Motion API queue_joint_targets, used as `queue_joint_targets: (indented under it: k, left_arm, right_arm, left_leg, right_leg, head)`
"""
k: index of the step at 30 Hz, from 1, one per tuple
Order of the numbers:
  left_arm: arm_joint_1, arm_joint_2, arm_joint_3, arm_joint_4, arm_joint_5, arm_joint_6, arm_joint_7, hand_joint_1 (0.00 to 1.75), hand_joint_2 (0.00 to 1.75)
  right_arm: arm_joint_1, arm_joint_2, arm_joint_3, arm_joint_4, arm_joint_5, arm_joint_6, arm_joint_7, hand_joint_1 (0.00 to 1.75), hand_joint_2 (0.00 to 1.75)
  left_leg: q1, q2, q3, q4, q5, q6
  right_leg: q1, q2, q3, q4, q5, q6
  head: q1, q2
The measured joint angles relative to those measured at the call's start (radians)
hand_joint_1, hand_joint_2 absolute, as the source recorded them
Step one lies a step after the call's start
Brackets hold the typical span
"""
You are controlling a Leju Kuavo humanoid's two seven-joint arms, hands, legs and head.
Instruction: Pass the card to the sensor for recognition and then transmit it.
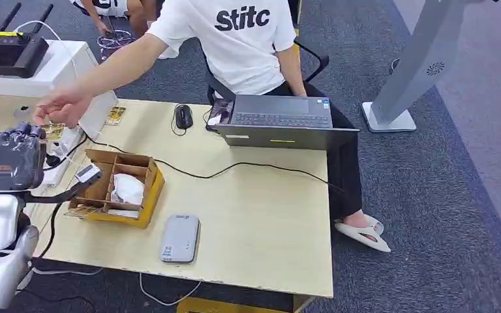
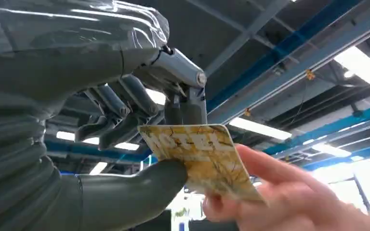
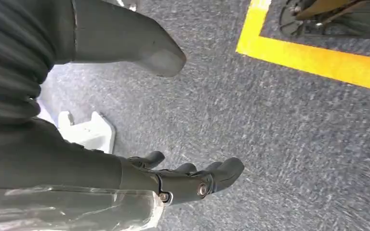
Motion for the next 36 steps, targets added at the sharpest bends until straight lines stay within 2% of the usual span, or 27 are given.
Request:
queue_joint_targets:
  k: [3, 7, 9, 12, 13, 14, 20, 23, 26, 29, 33, 34, 36]
  left_arm:
    - [-0.039, -0.030, -0.044, 0.104, -0.002, 0.018, 0.029, 1.75, 1.75]
    - [-0.068, -0.052, -0.093, 0.179, -0.002, 0.023, 0.041, 1.75, 1.75]
    - [-0.082, -0.055, -0.140, 0.203, -0.002, 0.038, 0.077, 1.75, 1.75]
    - [-0.107, -0.058, -0.242, 0.233, -0.002, 0.107, 0.152, 1.75, 1.75]
    - [-0.113, -0.064, -0.259, 0.242, -0.002, 0.134, 0.159, 1.43, 1.75]
    - [-0.118, -0.071, -0.274, 0.252, -0.002, 0.162, 0.166, 0.00, 1.75]
    - [-0.127, -0.129, -0.282, 0.286, 0.000, 0.241, 0.175, 0.00, 1.75]
    - [-0.120, -0.156, -0.259, 0.271, 0.072, 0.255, 0.107, 0.00, 1.75]
    - [-0.093, -0.200, -0.175, 0.201, 0.219, 0.260, -0.010, 0.00, 1.75]
    - [-0.050, -0.241, -0.070, 0.103, 0.376, 0.261, -0.158, 0.00, 1.75]
    - [0.003, -0.271, 0.022, 0.008, 0.485, 0.262, -0.247, 0.00, 1.75]
    - [0.029, -0.279, 0.042, -0.024, 0.544, 0.262, -0.291, 0.00, 1.75]
    - [0.131, -0.297, 0.094, -0.152, 0.691, 0.261, -0.383, 0.00, 1.75]
  right_arm:
    - [-0.002, 0.000, 0.007, 0.000, 0.002, 0.000, 0.010, 0.00, 1.75]
    - [-0.002, 0.000, 0.019, 0.000, 0.007, 0.000, 0.021, 0.00, 1.75]
    - [-0.002, 0.000, 0.025, 0.000, 0.011, -0.002, 0.023, 0.00, 1.75]
    - [-0.002, 0.000, 0.035, 0.000, 0.020, -0.005, 0.022, 0.00, 1.75]
    - [-0.002, 0.000, 0.038, 0.000, 0.022, -0.006, 0.021, 0.00, 1.75]
    - [-0.002, 0.000, 0.043, 0.000, 0.022, -0.006, 0.018, 0.00, 1.75]
    - [-0.002, 0.000, 0.052, 0.000, 0.022, -0.019, 0.010, 0.00, 1.75]
    - [-0.002, 0.000, 0.054, 0.000, 0.018, -0.022, 0.018, 0.00, 1.75]
    - [-0.001, 0.000, 0.055, 0.000, 0.012, -0.024, 0.031, 0.00, 1.75]
    - [0.001, 0.000, 0.055, 0.000, 0.002, -0.031, 0.038, 0.00, 1.75]
    - [0.001, 0.000, 0.055, 0.000, -0.008, -0.039, 0.038, 0.00, 1.75]
    - [0.001, 0.000, 0.055, 0.000, -0.017, -0.042, 0.037, 0.00, 1.75]
    - [0.005, 0.000, 0.051, 0.000, -0.043, -0.052, 0.029, 0.00, 1.75]
  left_leg:
    - [0.000, 0.000, 0.000, 0.000, 0.000, 0.000]
    - [0.000, 0.000, 0.000, 0.000, 0.000, 0.000]
    - [0.000, 0.000, 0.000, 0.000, 0.000, 0.000]
    - [0.000, 0.000, 0.000, 0.000, 0.000, 0.000]
    - [0.000, 0.000, 0.000, 0.000, 0.000, 0.000]
    - [0.000, 0.000, 0.000, 0.000, 0.000, 0.000]
    - [0.000, 0.000, -0.001, 0.000, -0.001, 0.000]
    - [0.000, 0.000, -0.001, 0.000, 0.000, 0.000]
    - [0.000, 0.000, -0.001, 0.000, 0.000, 0.000]
    - [0.000, 0.001, -0.001, 0.000, 0.000, 0.000]
    - [0.000, 0.001, -0.001, 0.000, -0.001, 0.000]
    - [0.000, 0.001, -0.001, 0.000, -0.001, 0.000]
    - [0.000, 0.005, -0.001, -0.001, -0.003, 0.000]
  right_leg:
    - [0.000, 0.000, 0.000, 0.000, 0.000, 0.000]
    - [0.000, 0.001, 0.000, 0.000, 0.000, 0.000]
    - [0.000, 0.001, 0.000, 0.000, 0.000, 0.000]
    - [0.000, 0.002, 0.000, 0.000, 0.000, 0.000]
    - [0.000, 0.002, 0.000, 0.000, 0.000, 0.000]
    - [0.000, 0.002, 0.000, 0.000, 0.000, 0.000]
    - [0.000, 0.001, -0.001, 0.000, 0.000, 0.000]
    - [0.000, 0.001, -0.001, 0.000, 0.000, 0.000]
    - [0.000, 0.001, -0.001, 0.000, 0.000, 0.000]
    - [0.000, 0.001, -0.001, 0.000, 0.000, 0.000]
    - [0.000, 0.002, -0.001, 0.000, 0.000, 0.000]
    - [0.000, 0.002, -0.001, 0.000, 0.000, 0.000]
    - [0.000, 0.007, -0.001, 0.000, 0.000, 0.000]
  head:
    - [0.000, 0.000]
    - [0.000, 0.000]
    - [0.000, 0.000]
    - [0.000, 0.000]
    - [0.000, 0.000]
    - [0.000, 0.000]
    - [0.000, 0.000]
    - [0.000, 0.000]
    - [0.000, 0.000]
    - [0.000, 0.000]
    - [0.000, 0.000]
    - [0.000, 0.000]
    - [0.000, 0.000]
